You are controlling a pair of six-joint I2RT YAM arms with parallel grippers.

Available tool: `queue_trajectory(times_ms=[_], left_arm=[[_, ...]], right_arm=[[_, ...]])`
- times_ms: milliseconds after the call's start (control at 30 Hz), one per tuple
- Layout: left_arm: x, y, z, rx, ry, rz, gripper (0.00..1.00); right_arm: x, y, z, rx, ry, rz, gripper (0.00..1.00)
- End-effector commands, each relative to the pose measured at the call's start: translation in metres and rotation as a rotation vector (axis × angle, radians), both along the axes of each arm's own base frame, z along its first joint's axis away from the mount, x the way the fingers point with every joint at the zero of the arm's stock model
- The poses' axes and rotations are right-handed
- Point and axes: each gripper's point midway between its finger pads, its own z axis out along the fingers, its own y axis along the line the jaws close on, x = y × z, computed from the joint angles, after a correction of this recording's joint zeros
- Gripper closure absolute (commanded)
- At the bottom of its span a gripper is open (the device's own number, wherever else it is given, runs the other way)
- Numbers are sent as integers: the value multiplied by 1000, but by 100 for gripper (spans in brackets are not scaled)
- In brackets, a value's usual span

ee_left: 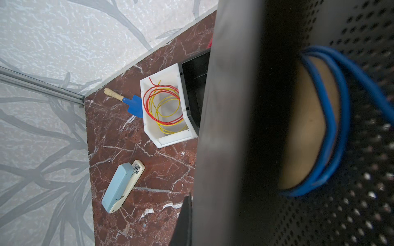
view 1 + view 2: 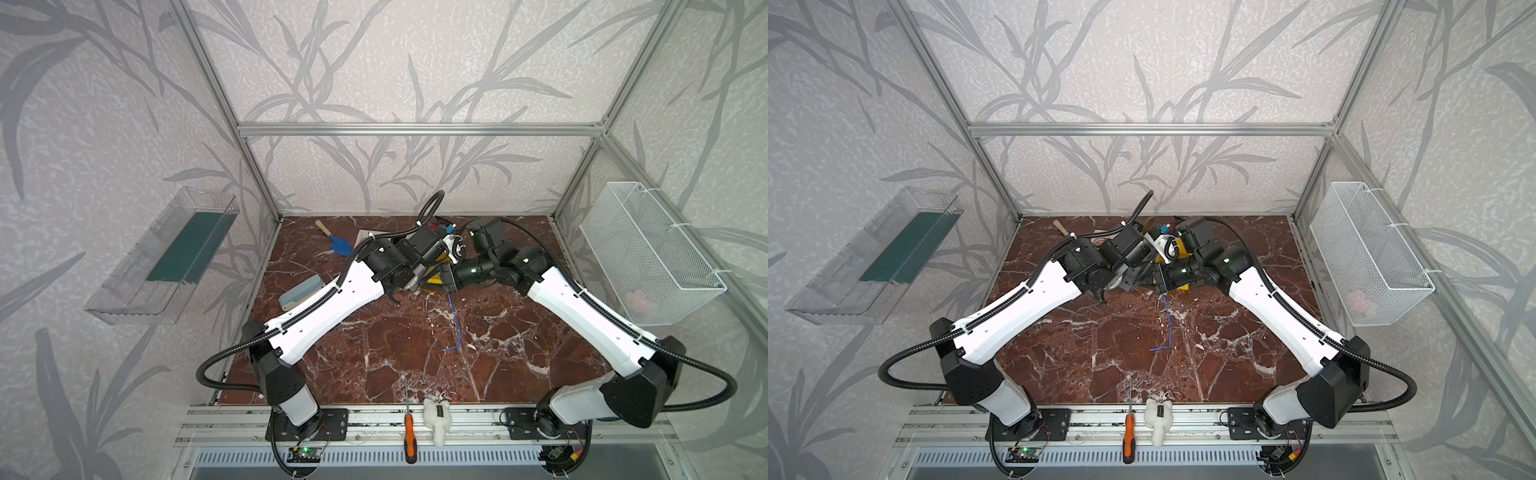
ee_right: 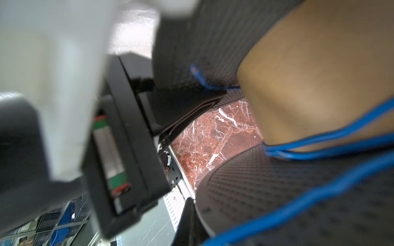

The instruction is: Wrap the cables

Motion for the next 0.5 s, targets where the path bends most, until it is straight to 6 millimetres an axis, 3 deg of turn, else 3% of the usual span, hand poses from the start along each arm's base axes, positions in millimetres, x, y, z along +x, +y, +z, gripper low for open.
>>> queue_trajectory(times_ms=[0, 167, 300, 400, 467], left_arm=[[50, 22, 29, -87, -233, 282, 100], [53, 17, 31, -91, -259, 285, 100], [52, 12, 38, -116, -280, 276, 100], [50, 10, 40, -124, -283, 273, 100], [49, 10, 41, -139, -282, 271, 100]], right_arm=[[-60, 10, 42, 134, -5, 168, 100], [-60, 4, 42, 134, -67, 120, 88], [-56, -4, 38, 127, -129, 72, 88], [-55, -7, 35, 141, -137, 45, 97], [-54, -8, 29, 134, -124, 32, 97]])
